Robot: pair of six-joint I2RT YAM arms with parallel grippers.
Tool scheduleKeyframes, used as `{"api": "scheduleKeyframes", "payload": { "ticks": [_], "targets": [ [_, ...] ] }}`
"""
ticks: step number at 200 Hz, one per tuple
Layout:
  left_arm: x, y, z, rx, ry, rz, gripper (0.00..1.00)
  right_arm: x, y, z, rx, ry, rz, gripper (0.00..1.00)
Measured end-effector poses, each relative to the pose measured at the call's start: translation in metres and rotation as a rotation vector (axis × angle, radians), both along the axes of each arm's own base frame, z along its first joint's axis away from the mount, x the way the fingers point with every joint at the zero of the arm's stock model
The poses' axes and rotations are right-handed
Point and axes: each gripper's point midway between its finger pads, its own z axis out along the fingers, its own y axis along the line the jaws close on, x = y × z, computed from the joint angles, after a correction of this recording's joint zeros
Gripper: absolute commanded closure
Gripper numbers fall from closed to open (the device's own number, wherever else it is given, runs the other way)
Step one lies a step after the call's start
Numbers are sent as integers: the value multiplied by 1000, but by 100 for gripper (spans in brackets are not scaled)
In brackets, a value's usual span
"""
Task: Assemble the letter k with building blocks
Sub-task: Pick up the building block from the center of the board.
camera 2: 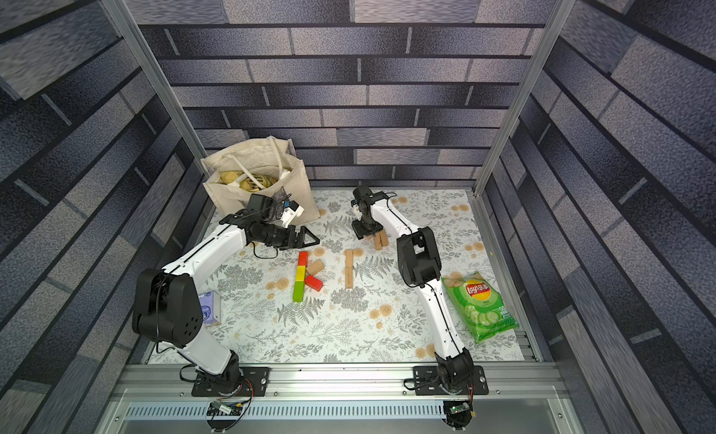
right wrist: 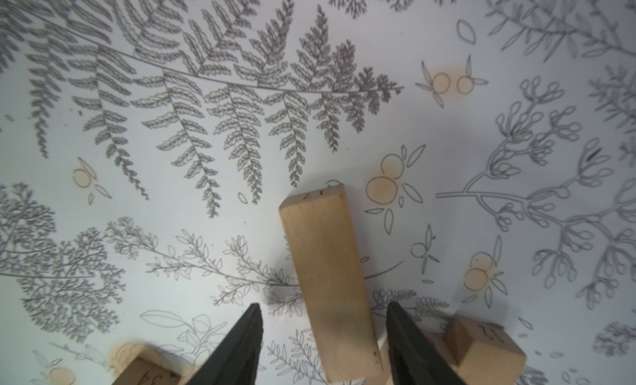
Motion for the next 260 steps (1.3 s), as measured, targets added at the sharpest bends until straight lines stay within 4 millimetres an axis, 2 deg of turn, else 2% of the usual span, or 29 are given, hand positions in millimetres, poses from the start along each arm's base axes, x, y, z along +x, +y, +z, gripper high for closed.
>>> {"api": "scheduleKeyframes", "payload": {
  "ticks": [44,67,88,115,165,217,260],
  "targets": [
    [0,-1,0,2,-7,-7,0,0,0,-2,1,3,-2,54],
    [-1,-3,0,2,-9,-14,0,0,0,-2,1,4,-3,61],
    [-2,-4,0,2,-9,-18,0,0,1,-4,3,10,-7,74],
    [-3,-6,0,3,-9,-23,0,0,1,-4,4,11,-14,81],
    [-2,-5,-2,26,-13,-15,0,0,1,-5,11,16,-44,84],
    [6,10,-9,107,-4,54,0,0,2,-4,33,28,-105,84],
    [11,25,-9,113,22,107,0,-15,1,4,66,65,-169,84]
  ]
}}
